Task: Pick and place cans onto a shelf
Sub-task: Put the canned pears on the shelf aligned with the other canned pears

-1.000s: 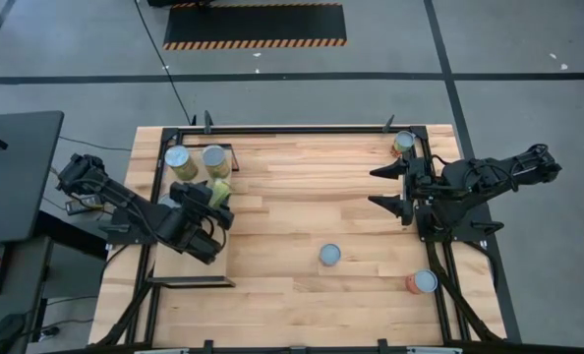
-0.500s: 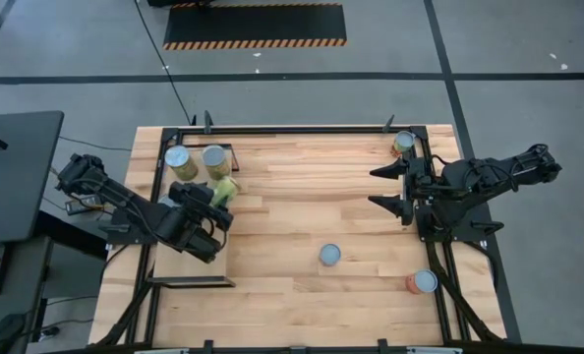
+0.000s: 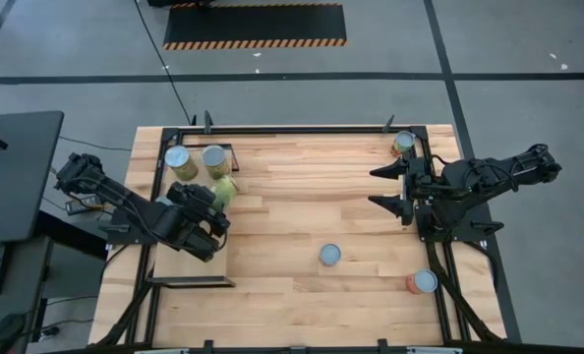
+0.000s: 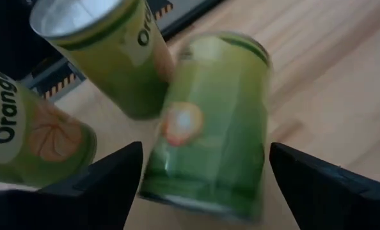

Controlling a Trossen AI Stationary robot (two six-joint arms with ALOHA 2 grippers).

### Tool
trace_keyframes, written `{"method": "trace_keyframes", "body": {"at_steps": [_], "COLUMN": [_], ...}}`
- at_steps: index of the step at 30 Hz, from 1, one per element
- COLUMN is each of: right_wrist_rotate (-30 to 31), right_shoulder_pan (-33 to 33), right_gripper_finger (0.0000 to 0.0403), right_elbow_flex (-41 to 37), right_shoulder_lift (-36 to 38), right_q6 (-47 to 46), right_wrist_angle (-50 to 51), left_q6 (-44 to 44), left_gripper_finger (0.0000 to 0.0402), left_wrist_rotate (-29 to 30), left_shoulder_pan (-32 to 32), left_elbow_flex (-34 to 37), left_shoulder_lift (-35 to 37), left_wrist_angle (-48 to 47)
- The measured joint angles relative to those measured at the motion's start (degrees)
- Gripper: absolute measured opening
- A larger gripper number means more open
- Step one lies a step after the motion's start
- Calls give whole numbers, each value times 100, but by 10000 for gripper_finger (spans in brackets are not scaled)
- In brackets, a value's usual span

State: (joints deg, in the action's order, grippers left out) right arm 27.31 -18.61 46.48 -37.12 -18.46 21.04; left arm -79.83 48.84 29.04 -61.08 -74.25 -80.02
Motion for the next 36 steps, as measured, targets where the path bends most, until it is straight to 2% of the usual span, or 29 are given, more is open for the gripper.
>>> {"method": "trace_keyframes", "body": {"at_steps": [14,36], "right_wrist_rotate": [-2,-2], "right_shoulder_pan": [-2,-1], "right_gripper_finger": [373,373], "right_elbow_flex": [0,0], "right_shoulder_lift": [0,2], "right_q6": [-1,61], "right_wrist_angle": [0,0], "left_q6": [693,765], "left_gripper_finger": [353,353], "left_wrist_rotate": [-621,-590], "left_shoulder_pan": [-166,-166], "left_elbow_flex": [28,24], "left_shoulder_lift": [385,382], "left_wrist_angle": [127,234]}}
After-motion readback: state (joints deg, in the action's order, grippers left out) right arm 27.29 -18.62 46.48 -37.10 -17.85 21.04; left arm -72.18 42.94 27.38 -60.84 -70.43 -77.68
